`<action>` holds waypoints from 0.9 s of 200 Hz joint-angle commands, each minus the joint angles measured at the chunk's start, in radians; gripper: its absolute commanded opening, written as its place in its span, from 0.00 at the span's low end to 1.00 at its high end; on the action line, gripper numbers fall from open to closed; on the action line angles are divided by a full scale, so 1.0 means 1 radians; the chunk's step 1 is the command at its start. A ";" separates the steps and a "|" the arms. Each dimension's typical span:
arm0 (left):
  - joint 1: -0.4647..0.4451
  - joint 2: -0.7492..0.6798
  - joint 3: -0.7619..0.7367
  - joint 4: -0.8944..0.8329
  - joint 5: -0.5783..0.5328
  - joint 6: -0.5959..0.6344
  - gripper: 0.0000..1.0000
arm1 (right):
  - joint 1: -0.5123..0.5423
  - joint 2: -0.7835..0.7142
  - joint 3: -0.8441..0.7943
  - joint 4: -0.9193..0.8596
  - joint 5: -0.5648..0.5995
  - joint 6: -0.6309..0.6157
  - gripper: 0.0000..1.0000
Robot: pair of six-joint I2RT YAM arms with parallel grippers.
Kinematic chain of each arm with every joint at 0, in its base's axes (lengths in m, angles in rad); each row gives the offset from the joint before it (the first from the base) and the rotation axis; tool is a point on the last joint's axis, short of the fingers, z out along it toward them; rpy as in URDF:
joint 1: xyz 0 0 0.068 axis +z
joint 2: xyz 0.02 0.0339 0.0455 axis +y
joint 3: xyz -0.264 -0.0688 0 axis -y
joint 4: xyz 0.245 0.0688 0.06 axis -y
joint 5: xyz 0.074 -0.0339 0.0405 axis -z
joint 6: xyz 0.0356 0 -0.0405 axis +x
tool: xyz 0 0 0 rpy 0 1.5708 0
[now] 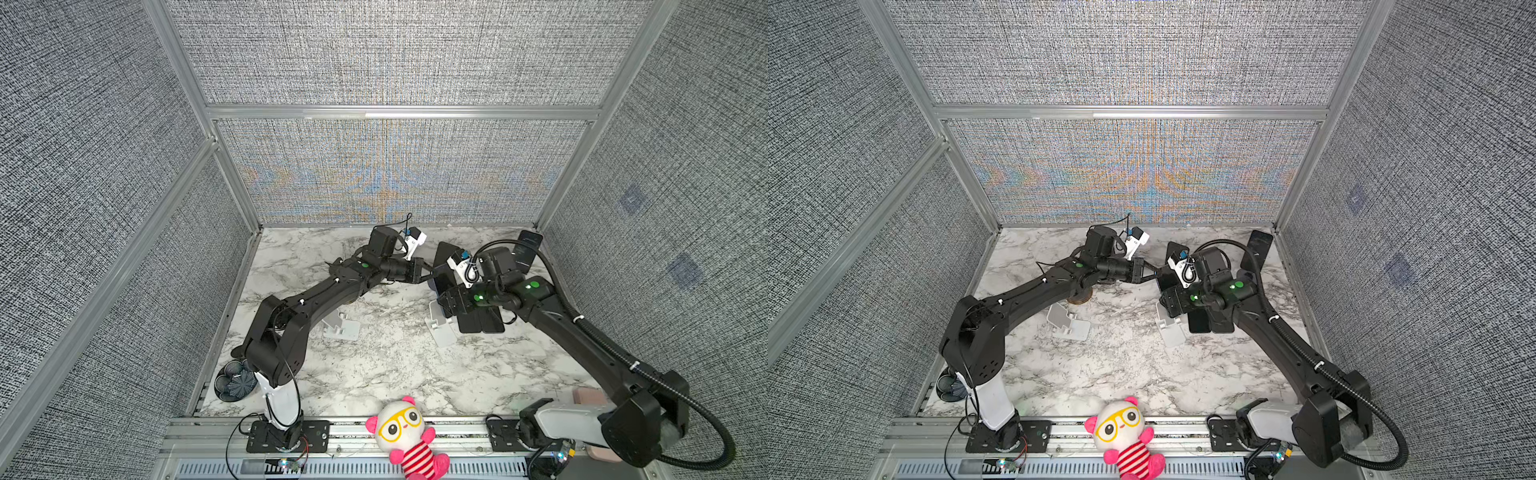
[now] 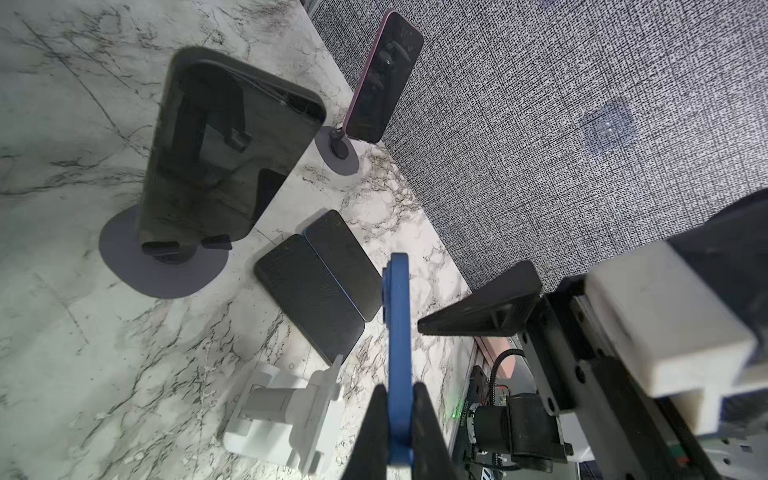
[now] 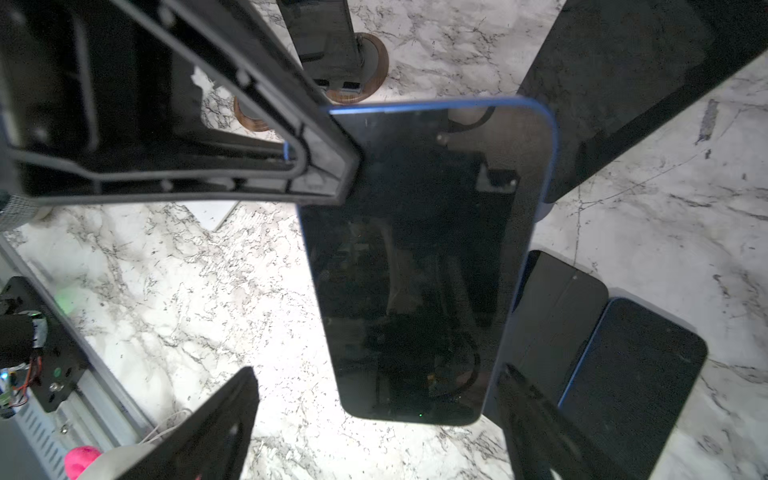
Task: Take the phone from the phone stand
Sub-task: 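Reach right gripper across to the blue-edged phone held by left gripper, then close the right gripper on the blue-edged phone beside the left gripper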
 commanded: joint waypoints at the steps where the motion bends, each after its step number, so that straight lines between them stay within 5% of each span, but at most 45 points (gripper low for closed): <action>1: -0.003 -0.015 0.005 0.044 0.033 -0.017 0.00 | 0.002 0.009 -0.006 0.044 0.040 -0.016 0.88; 98: -0.006 -0.011 0.028 0.019 0.036 -0.003 0.00 | 0.004 0.039 -0.022 0.137 0.061 0.002 0.88; 180: -0.008 -0.015 0.017 0.024 0.032 -0.002 0.00 | 0.003 0.022 -0.039 0.152 0.089 0.030 0.70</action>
